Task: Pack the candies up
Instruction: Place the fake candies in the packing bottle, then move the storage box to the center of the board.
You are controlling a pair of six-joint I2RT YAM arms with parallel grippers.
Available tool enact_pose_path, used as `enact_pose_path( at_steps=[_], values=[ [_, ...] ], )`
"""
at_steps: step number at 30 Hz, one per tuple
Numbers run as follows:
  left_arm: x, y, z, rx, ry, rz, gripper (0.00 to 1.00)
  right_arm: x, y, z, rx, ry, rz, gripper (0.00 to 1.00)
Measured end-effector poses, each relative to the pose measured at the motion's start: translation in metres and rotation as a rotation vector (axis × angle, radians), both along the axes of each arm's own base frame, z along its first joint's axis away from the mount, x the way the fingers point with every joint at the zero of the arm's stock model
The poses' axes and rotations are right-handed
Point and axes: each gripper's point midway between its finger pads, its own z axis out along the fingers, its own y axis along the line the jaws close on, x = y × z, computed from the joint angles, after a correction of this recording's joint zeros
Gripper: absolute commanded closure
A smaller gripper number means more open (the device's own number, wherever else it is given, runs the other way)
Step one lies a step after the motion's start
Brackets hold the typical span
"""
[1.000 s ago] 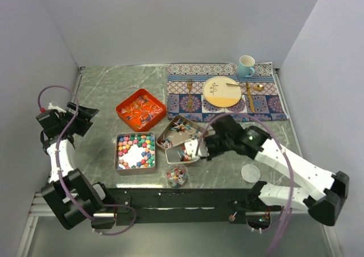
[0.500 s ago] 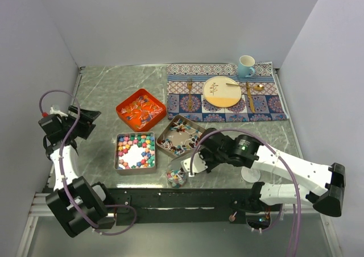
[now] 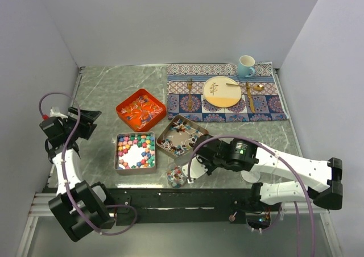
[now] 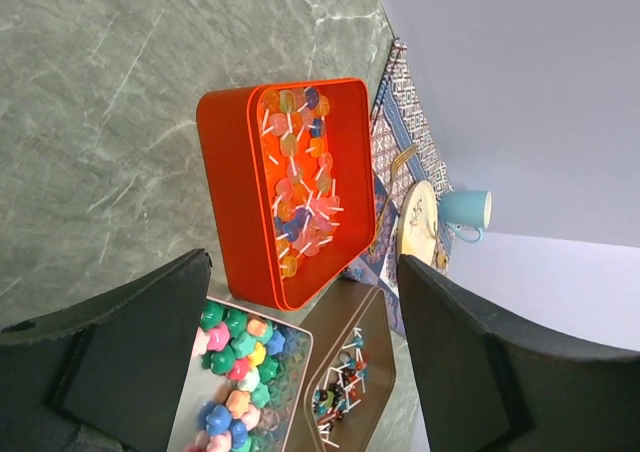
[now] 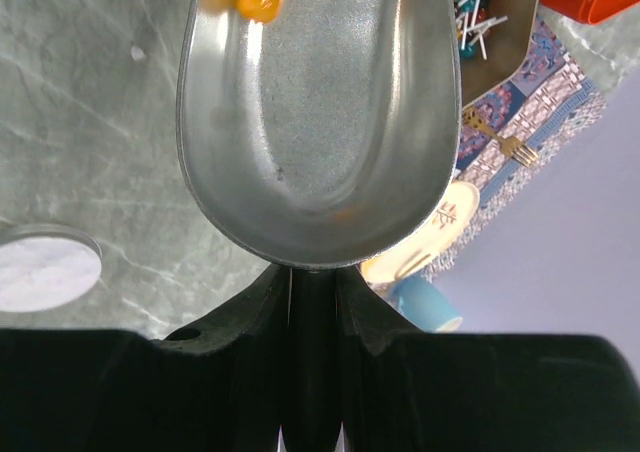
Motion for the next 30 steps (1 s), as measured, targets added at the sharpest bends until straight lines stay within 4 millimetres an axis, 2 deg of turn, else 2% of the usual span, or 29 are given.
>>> enact_pose_path(
  at_steps=[11, 15, 18, 21, 22, 23, 27, 28, 30],
  values=[
    [-0.005, -0.004, -0.003, -0.055, 0.023, 0.017, 0.19, 0.005, -0.008, 0.016, -0.06, -0.056, 0.004, 1.0],
    [-0.019, -0.012, -0.023, -0.124, 0.122, 0.039, 0.19, 0.011, -0.003, 0.027, -0.052, -0.082, 0.006, 1.0],
    [-0.032, -0.017, -0.041, -0.167, 0.222, 0.062, 0.23, 0.018, 0.005, 0.041, -0.032, -0.093, -0.002, 1.0],
    [-0.045, -0.02, -0.057, -0.196, 0.315, 0.085, 0.35, 0.034, 0.024, 0.059, 0.007, -0.102, -0.036, 1.0],
    [-0.048, -0.021, -0.061, -0.203, 0.336, 0.091, 0.48, 0.041, 0.033, 0.065, 0.016, -0.104, -0.048, 1.0],
    [-0.051, -0.022, -0.066, -0.213, 0.359, 0.095, 0.54, 0.049, 0.046, 0.069, 0.031, -0.108, -0.06, 1.0],
    [-0.059, -0.025, -0.084, -0.244, 0.435, 0.106, 0.8, 0.071, 0.092, 0.066, 0.033, -0.082, -0.1, 1.0],
    [-0.061, -0.025, -0.088, -0.248, 0.451, 0.108, 0.96, 0.076, 0.106, 0.066, 0.032, -0.071, -0.112, 1.0],
    [-0.064, -0.026, -0.096, -0.256, 0.486, 0.112, 0.99, 0.086, 0.134, 0.06, 0.052, -0.047, -0.139, 1.0]
  ],
)
